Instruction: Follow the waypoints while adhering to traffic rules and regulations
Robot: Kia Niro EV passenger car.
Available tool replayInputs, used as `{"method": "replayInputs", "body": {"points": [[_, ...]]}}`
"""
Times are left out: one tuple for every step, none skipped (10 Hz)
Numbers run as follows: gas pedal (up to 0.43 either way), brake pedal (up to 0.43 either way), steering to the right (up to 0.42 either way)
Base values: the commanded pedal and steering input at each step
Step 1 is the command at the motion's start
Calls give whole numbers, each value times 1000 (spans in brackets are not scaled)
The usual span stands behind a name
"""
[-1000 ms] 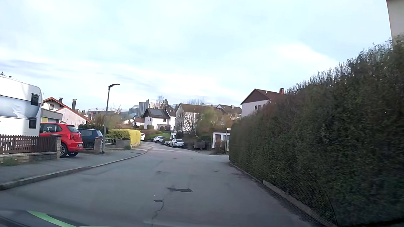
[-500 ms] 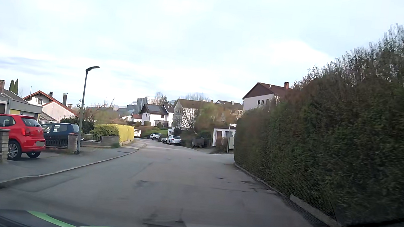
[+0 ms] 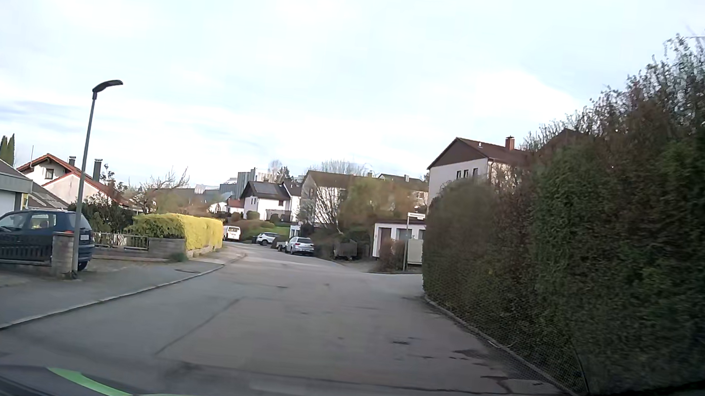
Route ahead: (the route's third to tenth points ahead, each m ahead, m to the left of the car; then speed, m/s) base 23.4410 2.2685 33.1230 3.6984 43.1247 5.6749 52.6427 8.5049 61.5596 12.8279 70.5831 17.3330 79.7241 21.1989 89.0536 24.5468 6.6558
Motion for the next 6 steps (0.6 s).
{"method": "replayInputs", "body": {"points": [[0,152,1],[0,177,1],[0,195,1],[0,195,1],[0,183,1],[0,177,0]]}}
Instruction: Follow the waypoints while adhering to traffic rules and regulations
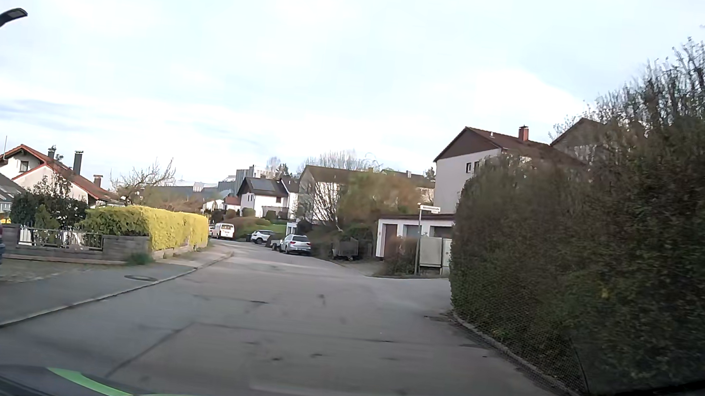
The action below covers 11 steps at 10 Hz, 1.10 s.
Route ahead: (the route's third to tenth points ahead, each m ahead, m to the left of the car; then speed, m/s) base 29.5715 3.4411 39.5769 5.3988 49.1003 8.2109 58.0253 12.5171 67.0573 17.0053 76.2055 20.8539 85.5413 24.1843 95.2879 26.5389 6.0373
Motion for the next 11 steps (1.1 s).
{"method": "replayInputs", "body": {"points": [[0,183,0],[0,195,0],[0,207,0],[0,207,-2],[0,207,-4],[0,207,-8],[0,207,-9],[0,213,-10],[0,207,-10],[0,207,-11],[0,207,-14]]}}
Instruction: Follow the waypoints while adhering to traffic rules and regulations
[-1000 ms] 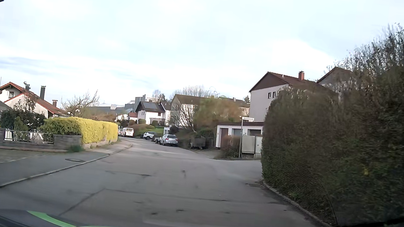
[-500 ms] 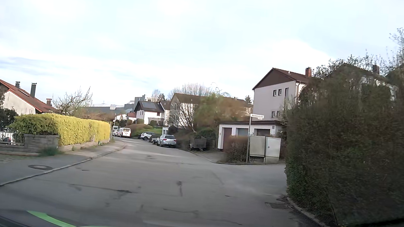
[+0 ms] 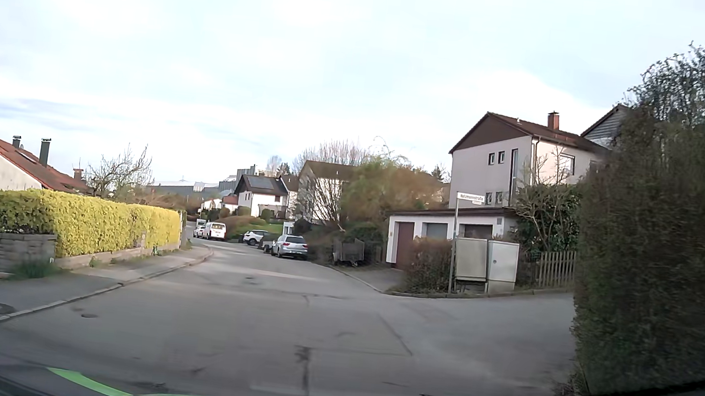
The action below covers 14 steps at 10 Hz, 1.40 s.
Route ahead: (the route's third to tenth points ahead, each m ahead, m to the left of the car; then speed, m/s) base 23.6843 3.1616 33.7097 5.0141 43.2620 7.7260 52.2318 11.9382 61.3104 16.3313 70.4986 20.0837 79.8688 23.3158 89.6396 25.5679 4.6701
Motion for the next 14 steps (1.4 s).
{"method": "replayInputs", "body": {"points": [[0,207,-15],[0,207,-17],[0,207,-18],[0,189,-20],[0,122,-22],[0,0,-23],[0,0,-23],[0,0,-24],[0,0,-25],[0,0,-26],[79,0,-28],[118,0,-28],[150,0,-28],[157,0,-28]]}}
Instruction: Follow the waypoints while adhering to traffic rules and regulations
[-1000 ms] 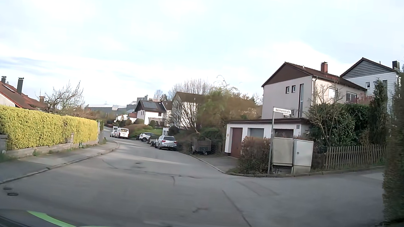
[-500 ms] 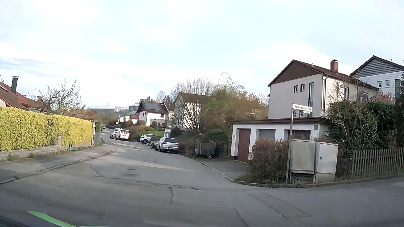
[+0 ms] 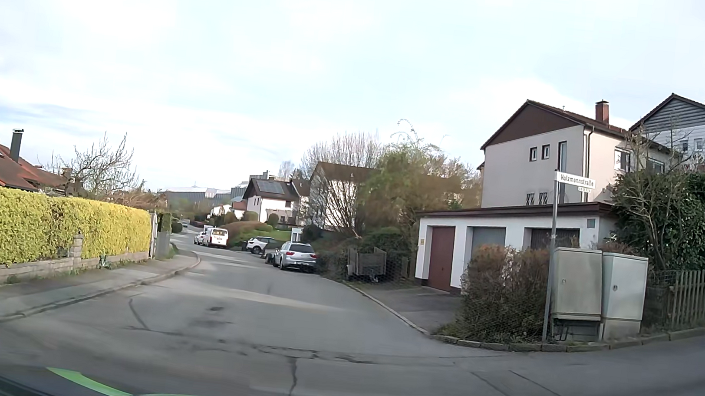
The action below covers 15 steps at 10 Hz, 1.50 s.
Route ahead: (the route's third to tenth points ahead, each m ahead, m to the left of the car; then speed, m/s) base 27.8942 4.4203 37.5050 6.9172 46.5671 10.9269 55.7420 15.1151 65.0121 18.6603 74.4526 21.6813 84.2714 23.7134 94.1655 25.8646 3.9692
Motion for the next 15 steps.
{"method": "replayInputs", "body": {"points": [[177,0,-29],[197,0,-28],[197,0,-28],[197,0,-26],[197,0,-22],[197,0,-21],[197,0,-21],[197,0,-21],[197,0,-28],[197,0,-39],[197,0,-48],[197,0,-58],[197,0,-70],[197,0,-79],[197,0,-87]]}}
